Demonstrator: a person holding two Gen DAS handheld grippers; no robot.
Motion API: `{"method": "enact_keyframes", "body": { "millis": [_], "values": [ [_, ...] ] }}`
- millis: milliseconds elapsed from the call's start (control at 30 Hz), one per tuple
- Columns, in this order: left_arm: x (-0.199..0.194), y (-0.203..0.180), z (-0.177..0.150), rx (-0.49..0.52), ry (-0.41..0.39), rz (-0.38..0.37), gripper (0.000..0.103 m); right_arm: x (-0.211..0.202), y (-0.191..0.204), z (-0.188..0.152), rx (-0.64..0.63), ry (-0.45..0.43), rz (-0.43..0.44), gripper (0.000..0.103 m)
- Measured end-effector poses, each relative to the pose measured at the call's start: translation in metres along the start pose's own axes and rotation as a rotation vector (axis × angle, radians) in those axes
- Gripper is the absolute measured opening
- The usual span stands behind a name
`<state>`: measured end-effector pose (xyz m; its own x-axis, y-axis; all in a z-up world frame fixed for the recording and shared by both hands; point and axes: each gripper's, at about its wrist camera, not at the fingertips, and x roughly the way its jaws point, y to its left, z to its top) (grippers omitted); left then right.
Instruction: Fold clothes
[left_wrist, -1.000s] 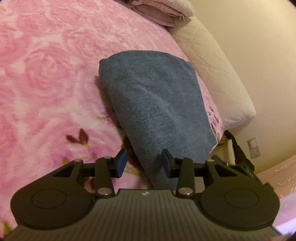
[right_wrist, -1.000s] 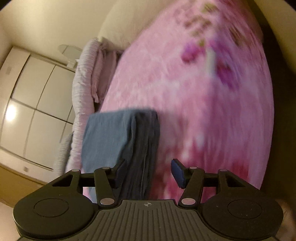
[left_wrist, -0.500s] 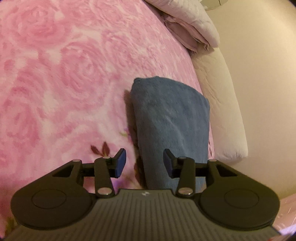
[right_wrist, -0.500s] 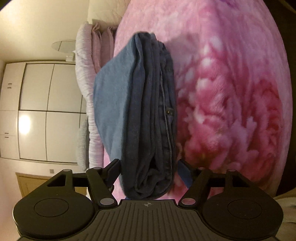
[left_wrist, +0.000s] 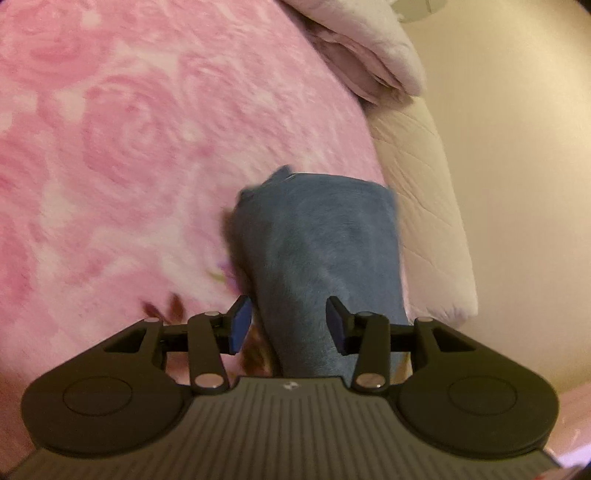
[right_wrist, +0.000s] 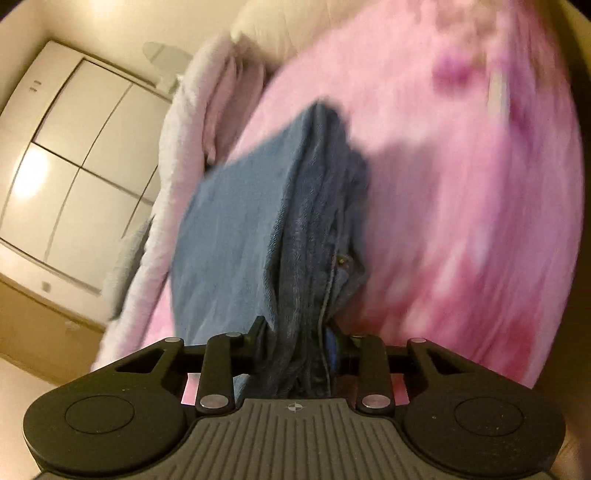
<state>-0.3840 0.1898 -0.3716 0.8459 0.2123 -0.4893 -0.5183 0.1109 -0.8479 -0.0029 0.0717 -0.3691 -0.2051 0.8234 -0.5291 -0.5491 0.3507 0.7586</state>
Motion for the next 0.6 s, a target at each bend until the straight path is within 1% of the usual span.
{"method": "enact_keyframes", "body": {
  "millis": [33, 100, 133, 167, 200, 233, 300, 367, 433, 500, 533, 567, 600],
  "values": [
    [0.0, -0.003, -0.004, 0.006, 0.01, -0.015, 0.039, -0.004, -0.003, 0.013, -0.031, -0.011, -0.013, 0.031],
    [0.002, -0.007, -0.013, 0.018, 0.033, -0.039, 0.039, 0.001, -0.02, 0.031, 0.004, 0.032, -0.008, 0.034],
    [0.004, -0.01, -0.017, 0.025, 0.046, -0.047, 0.039, 0.004, -0.025, 0.036, 0.0, 0.06, -0.001, 0.036],
    [0.006, -0.01, -0.019, 0.029, 0.044, -0.05, 0.039, 0.003, -0.027, 0.038, -0.001, 0.07, 0.006, 0.038],
    [0.008, -0.011, -0.02, 0.032, 0.041, -0.052, 0.039, 0.002, -0.029, 0.041, -0.001, 0.079, 0.013, 0.044],
    [0.01, -0.011, -0.021, 0.036, 0.038, -0.054, 0.04, -0.003, -0.031, 0.039, 0.018, 0.051, 0.027, 0.05],
    [0.013, -0.005, -0.018, 0.003, 0.011, -0.028, 0.04, -0.009, -0.033, 0.026, 0.077, 0.001, 0.055, 0.057],
    [0.018, 0.001, -0.015, -0.036, -0.003, -0.017, 0.04, -0.017, -0.039, 0.006, 0.154, -0.036, 0.082, 0.057],
    [0.022, 0.007, -0.012, -0.073, -0.013, -0.015, 0.04, -0.027, -0.043, -0.018, 0.191, -0.054, 0.072, 0.057],
    [0.024, 0.012, -0.01, -0.102, -0.026, -0.011, 0.04, -0.03, -0.045, -0.036, 0.246, -0.056, 0.084, 0.057],
    [0.025, 0.015, -0.01, -0.114, -0.035, -0.008, 0.04, -0.032, -0.046, -0.044, 0.273, -0.057, 0.09, 0.06],
    [0.025, 0.018, -0.009, -0.127, -0.044, -0.005, 0.04, -0.03, -0.043, -0.053, 0.3, -0.062, 0.095, 0.067],
    [0.026, 0.021, -0.008, -0.14, -0.053, -0.001, 0.041, -0.027, -0.043, -0.055, 0.309, -0.064, 0.093, 0.073]
  ]
}}
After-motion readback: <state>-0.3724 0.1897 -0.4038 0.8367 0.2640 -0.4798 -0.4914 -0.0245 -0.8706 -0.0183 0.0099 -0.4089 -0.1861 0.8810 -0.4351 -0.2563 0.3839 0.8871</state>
